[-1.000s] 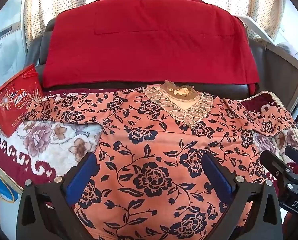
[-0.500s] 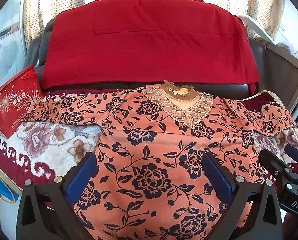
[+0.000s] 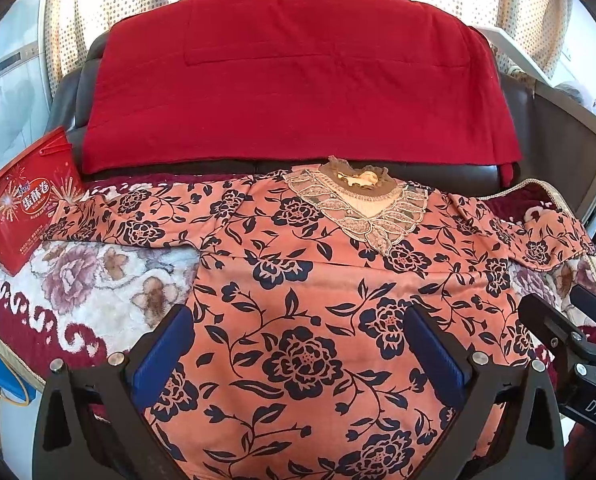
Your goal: Fold small clothes
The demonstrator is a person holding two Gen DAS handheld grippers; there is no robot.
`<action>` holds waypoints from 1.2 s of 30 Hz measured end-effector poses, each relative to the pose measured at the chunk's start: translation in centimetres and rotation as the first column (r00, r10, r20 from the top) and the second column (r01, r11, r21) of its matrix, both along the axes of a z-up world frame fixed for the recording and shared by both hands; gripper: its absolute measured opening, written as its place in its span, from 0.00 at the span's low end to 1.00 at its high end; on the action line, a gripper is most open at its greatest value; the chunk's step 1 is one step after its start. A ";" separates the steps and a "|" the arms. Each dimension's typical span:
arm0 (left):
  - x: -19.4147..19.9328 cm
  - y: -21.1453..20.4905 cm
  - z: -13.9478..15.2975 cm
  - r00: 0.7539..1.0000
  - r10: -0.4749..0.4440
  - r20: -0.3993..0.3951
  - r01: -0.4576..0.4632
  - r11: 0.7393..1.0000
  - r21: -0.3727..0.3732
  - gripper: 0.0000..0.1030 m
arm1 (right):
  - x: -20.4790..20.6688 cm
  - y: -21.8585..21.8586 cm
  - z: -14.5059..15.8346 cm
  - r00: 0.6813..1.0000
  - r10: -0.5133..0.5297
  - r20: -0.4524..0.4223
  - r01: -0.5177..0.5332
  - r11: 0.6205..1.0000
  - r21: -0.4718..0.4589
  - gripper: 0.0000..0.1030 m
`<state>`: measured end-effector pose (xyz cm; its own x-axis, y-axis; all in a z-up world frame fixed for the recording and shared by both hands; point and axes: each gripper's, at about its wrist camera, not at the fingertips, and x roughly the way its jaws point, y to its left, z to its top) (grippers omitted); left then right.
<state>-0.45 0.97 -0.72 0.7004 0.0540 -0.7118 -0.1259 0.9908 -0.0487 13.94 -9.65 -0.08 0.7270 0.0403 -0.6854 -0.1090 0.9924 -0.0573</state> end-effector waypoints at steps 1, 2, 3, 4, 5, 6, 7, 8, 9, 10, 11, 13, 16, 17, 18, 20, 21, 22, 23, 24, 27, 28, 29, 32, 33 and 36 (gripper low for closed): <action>0.0 0.0 0.0 1.000 0.000 0.000 0.000 1.000 0.000 1.00 | 0.0 0.1 0.0 1.000 0.001 -0.001 -0.001 1.000 -0.026 1.00; 0.1 0.1 0.0 1.000 0.001 -0.001 -0.001 1.000 -0.002 1.00 | 0.0 0.1 0.0 1.000 0.002 -0.003 -0.002 1.000 -0.026 1.00; 0.2 0.1 0.0 1.000 0.001 -0.002 -0.001 1.000 -0.003 1.00 | 0.2 0.2 -0.1 1.000 0.002 0.004 -0.002 1.000 -0.020 1.00; 0.2 0.0 -0.1 1.000 0.001 -0.002 -0.001 1.000 -0.003 1.00 | 0.2 0.2 -0.1 1.000 0.002 0.003 -0.002 1.000 -0.020 1.00; 0.3 0.1 -0.1 1.000 0.001 -0.003 -0.001 1.000 -0.003 1.00 | 0.2 0.2 -0.1 1.000 0.003 0.003 -0.003 1.000 -0.018 1.00; 0.5 0.2 -0.1 1.000 0.001 -0.005 -0.001 1.000 -0.003 1.00 | 0.4 0.3 -0.1 1.000 0.005 0.007 -0.004 1.000 -0.001 1.00; 0.6 0.2 -0.2 1.000 0.001 -0.008 -0.001 1.000 -0.005 1.00 | 0.5 0.3 -0.2 1.000 0.006 0.008 -0.006 1.000 0.019 1.00; 0.7 0.3 -0.2 1.000 0.001 -0.009 -0.001 1.000 -0.006 1.00 | 0.6 0.3 -0.3 1.000 0.006 0.006 -0.006 1.000 0.018 1.00; 0.8 0.4 -0.3 1.000 0.000 -0.010 0.000 1.000 -0.006 1.00 | 0.7 0.3 -0.3 1.000 0.007 0.005 -0.008 1.000 0.028 1.00; 0.9 0.4 -0.3 1.000 0.000 -0.011 0.000 1.000 -0.006 1.00 | 0.7 0.3 -0.4 1.000 0.008 0.005 -0.008 0.999 0.032 1.00; 1.0 0.4 -0.4 1.000 0.000 -0.013 0.000 1.000 -0.006 1.00 | 0.8 0.3 -0.5 1.000 0.008 0.005 -0.008 0.999 0.037 1.00; 1.1 0.4 -0.5 1.000 -0.001 -0.015 0.001 1.000 -0.008 1.00 | 0.9 0.3 -0.6 1.000 0.010 0.003 -0.010 0.999 0.036 1.00; 1.4 0.3 -0.8 1.000 -0.005 -0.020 0.005 1.000 -0.005 1.00 | 1.2 0.1 -0.8 1.000 0.012 0.002 -0.012 0.999 0.044 1.00; 1.5 0.3 -1.0 1.000 -0.006 -0.023 0.006 1.000 -0.004 1.00 | 1.3 0.0 -0.9 1.000 0.012 -0.001 -0.012 0.999 0.049 1.00; 1.6 0.3 -1.3 1.000 -0.008 -0.029 0.008 1.000 -0.004 1.00 | 1.6 -0.3 -1.1 1.000 0.012 -0.005 -0.011 0.998 0.061 1.00; 2.0 0.4 -2.3 0.999 -0.007 -0.048 0.007 1.000 -0.001 1.00 | 1.9 -1.5 -1.8 0.999 0.009 -0.031 -0.006 0.994 0.108 1.00; 2.4 0.5 -3.2 0.998 -0.006 -0.068 0.006 1.000 0.003 1.00 | 2.0 -2.1 -2.1 0.999 0.006 -0.033 -0.002 0.992 0.130 1.00; 2.9 0.7 -4.6 0.994 -0.002 -0.106 0.003 1.000 0.011 1.00 | 2.2 -3.4 -2.6 0.999 -0.005 -0.047 0.012 0.987 0.162 1.00; 3.2 0.8 -5.7 0.991 0.003 -0.133 -0.001 1.000 0.017 1.00 | 2.2 -4.8 -3.2 0.998 -0.018 -0.063 0.030 0.981 0.194 1.00; 3.5 0.9 -7.0 0.987 0.008 -0.164 -0.005 1.000 0.022 1.00 | 2.3 -6.1 -3.5 0.997 -0.031 -0.068 0.046 0.973 0.224 1.00; 4.2 1.0 -9.9 0.973 0.015 -0.228 -0.005 0.999 0.046 1.00 | 2.1 -12.3 -5.0 0.981 -0.121 -0.151 0.165 0.932 0.324 1.00; 4.4 0.9 -10.9 0.968 0.016 -0.251 0.000 0.998 0.063 1.00 | 2.1 -14.4 -5.4 0.970 -0.158 -0.187 0.216 0.911 0.351 1.00; 4.6 0.8 -11.7 0.964 0.012 -0.266 0.007 0.997 0.070 1.00 | 2.2 -17.0 -5.7 0.961 -0.200 -0.193 0.262 0.883 0.390 1.00; 4.6 1.2 -12.3 0.969 -0.001 -0.248 0.006 1.000 0.021 1.00 | 2.5 -25.3 -5.7 0.906 -0.337 -0.254 0.422 0.756 0.500 0.99; 4.6 1.5 -12.5 0.968 -0.007 -0.249 0.006 1.000 -0.005 1.00 | 2.6 -28.9 -5.4 0.884 -0.404 -0.236 0.463 0.691 0.555 0.99; 4.6 2.8 -13.2 0.970 -0.031 -0.240 0.008 0.995 -0.097 1.00 | 3.7 -35.2 -4.6 0.830 -0.510 -0.227 0.515 0.544 0.662 0.97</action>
